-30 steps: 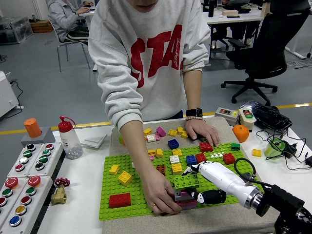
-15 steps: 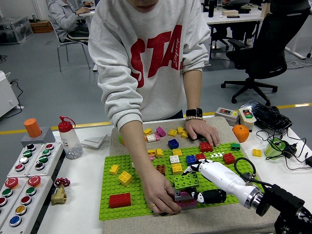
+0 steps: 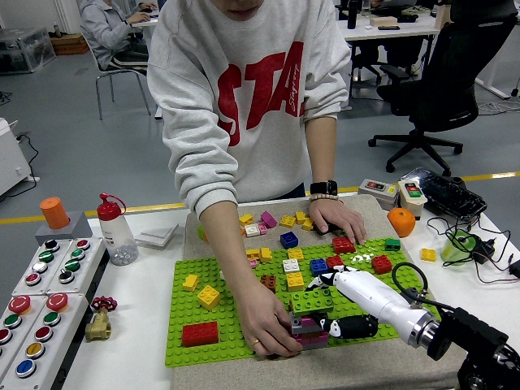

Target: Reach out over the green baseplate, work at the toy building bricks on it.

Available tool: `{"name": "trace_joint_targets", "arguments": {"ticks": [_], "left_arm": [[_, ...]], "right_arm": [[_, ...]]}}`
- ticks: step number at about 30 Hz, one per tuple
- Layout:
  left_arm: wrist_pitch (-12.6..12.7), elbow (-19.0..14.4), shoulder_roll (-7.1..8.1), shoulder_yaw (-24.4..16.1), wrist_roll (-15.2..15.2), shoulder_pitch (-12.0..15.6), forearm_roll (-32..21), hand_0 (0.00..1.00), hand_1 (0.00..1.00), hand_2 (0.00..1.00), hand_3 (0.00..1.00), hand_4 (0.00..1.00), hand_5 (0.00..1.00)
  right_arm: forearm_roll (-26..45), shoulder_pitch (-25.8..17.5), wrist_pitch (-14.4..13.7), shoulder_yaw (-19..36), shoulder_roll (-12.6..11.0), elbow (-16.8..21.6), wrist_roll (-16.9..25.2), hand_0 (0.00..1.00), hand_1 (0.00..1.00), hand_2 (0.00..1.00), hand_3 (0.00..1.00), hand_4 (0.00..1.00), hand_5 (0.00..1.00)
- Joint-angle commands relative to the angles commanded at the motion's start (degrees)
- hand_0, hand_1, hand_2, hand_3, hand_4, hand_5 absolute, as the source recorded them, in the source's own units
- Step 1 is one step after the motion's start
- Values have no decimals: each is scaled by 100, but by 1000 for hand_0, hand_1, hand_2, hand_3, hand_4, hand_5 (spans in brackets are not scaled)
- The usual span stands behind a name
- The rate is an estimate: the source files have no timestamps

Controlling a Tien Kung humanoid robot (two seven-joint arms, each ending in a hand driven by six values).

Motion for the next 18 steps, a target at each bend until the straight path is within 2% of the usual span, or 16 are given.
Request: {"name": "trace_joint_targets", "arguments": {"ticks": [11,18], "left_arm": [[0,0,5,-7,5,-4,14,633,599,609,413,309,943],[0,0,8,-9,7,-5,17,632,598,608,413,310,942]], "right_arm": [[351,28,146,68,-80,305,-203,933,694,549,543,413,153],[417,13,218,61,-79,348,-328,936,697,550,545,415,150]]}}
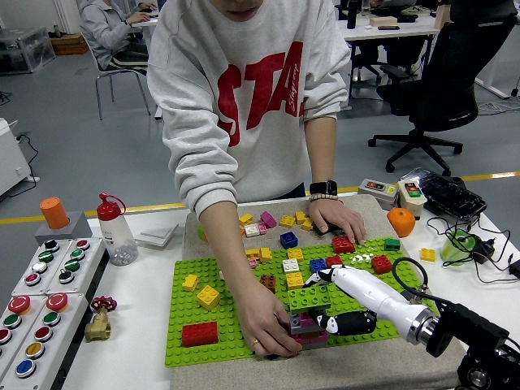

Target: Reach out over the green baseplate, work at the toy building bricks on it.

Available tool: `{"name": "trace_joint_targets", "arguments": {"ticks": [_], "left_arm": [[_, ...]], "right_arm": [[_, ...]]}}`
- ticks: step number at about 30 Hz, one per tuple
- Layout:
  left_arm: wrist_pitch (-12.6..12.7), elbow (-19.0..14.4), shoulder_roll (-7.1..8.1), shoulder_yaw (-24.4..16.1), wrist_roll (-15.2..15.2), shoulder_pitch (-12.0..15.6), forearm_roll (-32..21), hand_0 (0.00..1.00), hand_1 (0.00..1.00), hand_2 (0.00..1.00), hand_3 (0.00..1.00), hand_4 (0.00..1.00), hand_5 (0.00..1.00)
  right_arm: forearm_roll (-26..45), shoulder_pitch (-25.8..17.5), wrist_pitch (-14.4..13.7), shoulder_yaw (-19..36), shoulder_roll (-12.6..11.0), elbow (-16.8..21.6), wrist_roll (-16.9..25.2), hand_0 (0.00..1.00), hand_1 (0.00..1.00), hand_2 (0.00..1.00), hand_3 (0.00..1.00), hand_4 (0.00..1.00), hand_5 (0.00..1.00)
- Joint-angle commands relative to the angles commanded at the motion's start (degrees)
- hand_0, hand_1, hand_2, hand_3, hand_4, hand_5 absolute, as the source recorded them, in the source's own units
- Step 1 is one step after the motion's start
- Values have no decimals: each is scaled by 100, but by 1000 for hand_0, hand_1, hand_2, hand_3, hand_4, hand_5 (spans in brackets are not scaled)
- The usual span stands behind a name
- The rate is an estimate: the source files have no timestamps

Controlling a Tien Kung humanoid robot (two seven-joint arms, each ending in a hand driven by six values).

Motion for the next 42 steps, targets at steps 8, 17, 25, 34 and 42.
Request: {"name": "trace_joint_targets", "arguments": {"ticks": [8,17,25,34,42], "left_arm": [[-4,-3,-4,-1,9,11,9,631,598,608,414,311,943],[-11,-6,-4,-5,18,17,24,632,598,607,414,312,943],[-10,-4,0,-6,11,2,23,632,598,607,414,313,943],[-12,-4,1,-3,13,-1,20,632,598,607,414,313,944],[-15,-5,0,-1,16,0,19,633,599,607,414,314,947]], "right_arm": [[162,-6,33,-38,40,-62,-144,942,700,551,545,416,150],[237,-14,-14,-54,96,-192,-152,944,703,553,548,421,157],[276,-5,-5,-46,74,-158,-151,947,704,552,548,423,160],[366,-4,10,-23,69,-98,-142,947,705,552,548,424,160],[512,-18,49,-6,50,-32,-143,943,703,553,551,426,164]]}}
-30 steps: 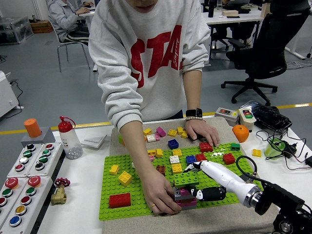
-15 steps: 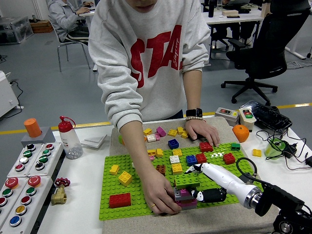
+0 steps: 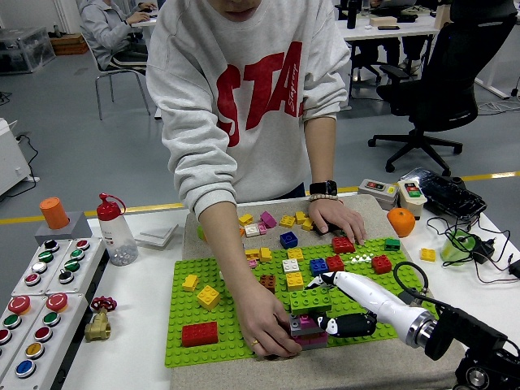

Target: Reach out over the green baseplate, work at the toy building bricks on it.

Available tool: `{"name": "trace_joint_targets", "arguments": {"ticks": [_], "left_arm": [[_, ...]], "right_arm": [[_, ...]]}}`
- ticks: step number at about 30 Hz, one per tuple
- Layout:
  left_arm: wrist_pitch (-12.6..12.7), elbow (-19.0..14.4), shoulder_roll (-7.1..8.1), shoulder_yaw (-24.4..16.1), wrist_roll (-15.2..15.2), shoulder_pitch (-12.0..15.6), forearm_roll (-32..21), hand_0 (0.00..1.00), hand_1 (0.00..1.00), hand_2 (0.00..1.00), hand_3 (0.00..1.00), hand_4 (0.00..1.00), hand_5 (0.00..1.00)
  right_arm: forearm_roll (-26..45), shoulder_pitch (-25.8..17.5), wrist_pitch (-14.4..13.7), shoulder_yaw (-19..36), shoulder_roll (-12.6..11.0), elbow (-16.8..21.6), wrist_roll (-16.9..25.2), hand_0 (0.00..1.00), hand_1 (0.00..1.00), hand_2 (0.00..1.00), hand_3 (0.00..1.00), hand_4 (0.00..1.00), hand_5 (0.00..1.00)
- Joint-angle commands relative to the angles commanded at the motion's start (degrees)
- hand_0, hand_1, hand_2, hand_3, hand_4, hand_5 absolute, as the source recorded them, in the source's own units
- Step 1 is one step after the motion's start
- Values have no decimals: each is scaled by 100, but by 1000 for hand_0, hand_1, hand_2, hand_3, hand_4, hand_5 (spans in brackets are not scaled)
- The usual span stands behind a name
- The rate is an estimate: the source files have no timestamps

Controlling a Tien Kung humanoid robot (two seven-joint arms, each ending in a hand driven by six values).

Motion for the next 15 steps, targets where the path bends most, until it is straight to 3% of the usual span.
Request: {"name": "trace_joint_targets", "arguments": {"ticks": [15], "left_arm": [[0,0,5,-1,2,-6,4,632,599,607,414,311,946]], "right_arm": [[81,-45,83,26,-62,175,1,942,700,568,558,427,166]]}}
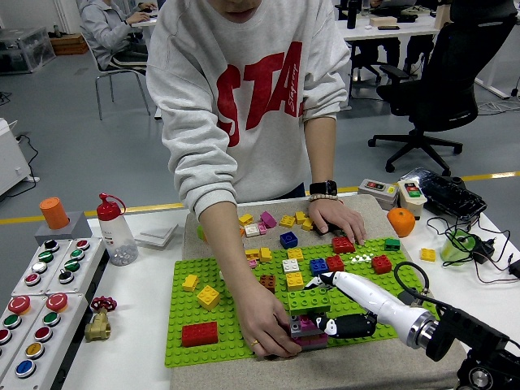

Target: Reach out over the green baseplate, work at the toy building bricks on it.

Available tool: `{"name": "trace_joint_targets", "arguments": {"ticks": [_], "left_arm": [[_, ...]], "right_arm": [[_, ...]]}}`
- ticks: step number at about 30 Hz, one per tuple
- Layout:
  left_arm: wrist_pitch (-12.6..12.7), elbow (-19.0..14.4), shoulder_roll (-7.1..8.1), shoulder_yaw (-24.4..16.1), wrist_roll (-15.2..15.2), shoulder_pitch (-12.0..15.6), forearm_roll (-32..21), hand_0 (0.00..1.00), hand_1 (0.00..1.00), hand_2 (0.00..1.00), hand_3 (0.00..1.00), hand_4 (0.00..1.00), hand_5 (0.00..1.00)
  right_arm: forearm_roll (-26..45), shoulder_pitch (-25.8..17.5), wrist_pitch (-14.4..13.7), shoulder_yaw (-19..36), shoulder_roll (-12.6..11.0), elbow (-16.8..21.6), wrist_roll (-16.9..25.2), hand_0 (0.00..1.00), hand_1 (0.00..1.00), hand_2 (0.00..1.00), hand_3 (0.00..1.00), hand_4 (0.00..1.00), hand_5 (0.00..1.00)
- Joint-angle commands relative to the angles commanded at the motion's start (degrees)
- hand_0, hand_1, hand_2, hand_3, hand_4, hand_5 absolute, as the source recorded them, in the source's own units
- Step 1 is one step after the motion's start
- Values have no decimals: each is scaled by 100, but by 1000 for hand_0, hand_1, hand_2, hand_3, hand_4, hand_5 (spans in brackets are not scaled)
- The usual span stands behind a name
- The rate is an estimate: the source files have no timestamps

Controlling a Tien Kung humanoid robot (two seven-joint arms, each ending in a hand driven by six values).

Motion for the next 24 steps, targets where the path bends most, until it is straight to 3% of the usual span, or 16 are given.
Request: {"name": "trace_joint_targets", "arguments": {"ticks": [7,8,24], "left_arm": [[-1,0,-4,0,2,3,3,632,599,607,414,311,946],[-2,0,-5,0,2,3,4,632,599,607,413,311,947],[1,-2,-5,-15,8,14,34,632,600,607,413,310,946]], "right_arm": [[-54,3,-5,-35,10,-56,26,935,702,602,560,428,165],[-61,7,-12,-41,16,-73,30,937,718,661,563,429,168],[21,55,-111,-44,71,-267,96,941,761,737,565,430,169]]}}
